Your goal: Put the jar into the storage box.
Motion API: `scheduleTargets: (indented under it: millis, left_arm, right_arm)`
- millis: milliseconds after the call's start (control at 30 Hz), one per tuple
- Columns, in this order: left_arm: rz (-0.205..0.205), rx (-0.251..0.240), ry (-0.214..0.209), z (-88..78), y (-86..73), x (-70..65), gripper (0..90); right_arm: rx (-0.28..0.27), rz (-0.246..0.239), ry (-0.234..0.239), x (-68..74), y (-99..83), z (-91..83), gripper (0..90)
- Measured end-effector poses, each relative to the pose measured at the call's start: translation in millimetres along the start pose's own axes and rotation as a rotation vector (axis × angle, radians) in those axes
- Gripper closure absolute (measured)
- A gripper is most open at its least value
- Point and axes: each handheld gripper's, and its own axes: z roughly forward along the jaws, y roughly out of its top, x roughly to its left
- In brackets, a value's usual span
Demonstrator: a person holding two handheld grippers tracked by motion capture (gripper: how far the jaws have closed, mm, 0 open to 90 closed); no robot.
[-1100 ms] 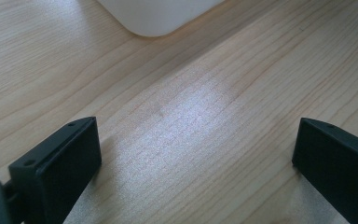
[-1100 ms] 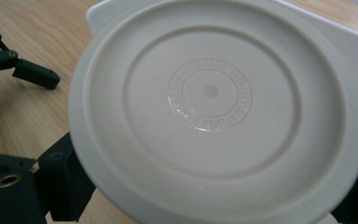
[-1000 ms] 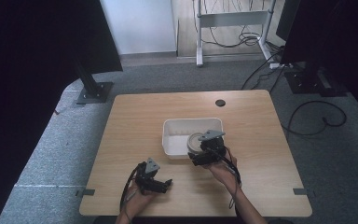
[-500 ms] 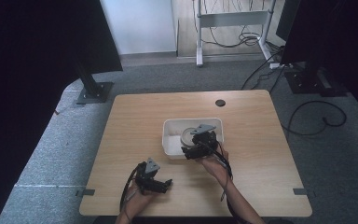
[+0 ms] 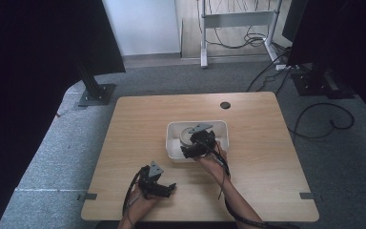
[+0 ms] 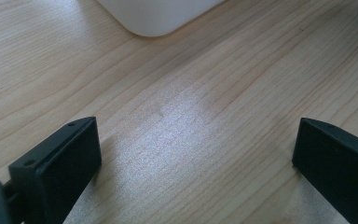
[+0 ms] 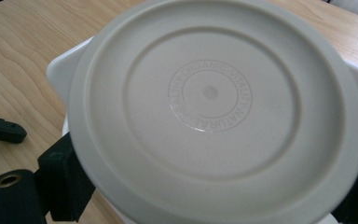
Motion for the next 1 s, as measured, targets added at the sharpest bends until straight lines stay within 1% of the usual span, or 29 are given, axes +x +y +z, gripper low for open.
scheduleTargets:
  millis: [67,100,167,267,300,333,467,567,633,700,733,800,833,1000]
  left_arm:
    - [-0.003,-0.002,-0.002,0.1,0.0,-0.2,0.8]
    - [-0.002,-0.002,-0.001,0.1,0.0,-0.2,0.8]
    - [-0.002,-0.001,-0.002,0.1,-0.1,-0.1,0.8]
    - [-0.001,-0.001,-0.002,0.0,-0.1,-0.1,0.8]
    - [-0.001,-0.001,-0.002,0.0,-0.1,-0.1,0.8]
    - [-0.002,-0.001,-0.002,0.0,-0.1,-0.1,0.8]
    - [-0.001,-0.002,-0.003,0.0,-0.1,0.0,0.8]
    - [-0.001,-0.002,-0.003,0.0,-0.1,0.0,0.8]
    - [-0.001,-0.002,-0.003,0.0,-0.2,0.0,0.7]
    - [-0.002,-0.003,-0.004,0.1,-0.2,-0.1,0.8]
    - [-0.002,-0.003,-0.004,0.1,-0.2,0.0,0.8]
    - [-0.002,-0.003,-0.004,0.1,-0.2,0.0,0.8]
    - [-0.001,-0.003,-0.004,0.1,-0.2,-0.1,0.7]
    - [-0.001,-0.002,-0.004,0.0,-0.2,0.0,0.8]
  right_arm:
    - [0.001,-0.004,0.001,0.5,0.5,2.3,9.0]
    - [0.006,-0.006,0.002,2.2,1.2,7.7,9.0]
    - [0.012,-0.006,0.005,3.4,1.0,12.0,9.0]
    - [0.031,-0.013,-0.005,6.2,0.4,20.0,9.0]
    - [0.031,-0.013,-0.005,6.2,0.4,20.0,9.0]
    - [0.044,-0.015,-0.007,7.8,-0.1,25.3,9.0]
    - [0.066,-0.02,-0.017,12.7,-0.5,34.9,9.0]
    - [0.075,-0.022,-0.005,14.7,-2.1,40.7,9.0]
    - [0.086,-0.027,-0.011,15.2,-4.2,43.9,9.0]
    - [0.085,-0.003,-0.005,13.7,-5.4,44.3,9.0]
    - [0.081,0.001,-0.007,13.3,-5.2,44.4,9.0]
    - [0.086,-0.002,-0.009,13.1,-5.1,44.4,9.0]
    - [0.093,0.005,-0.002,12.3,-4.7,44.1,8.9]
    - [0.106,0.003,0.02,9.9,-4.2,43.4,8.6]
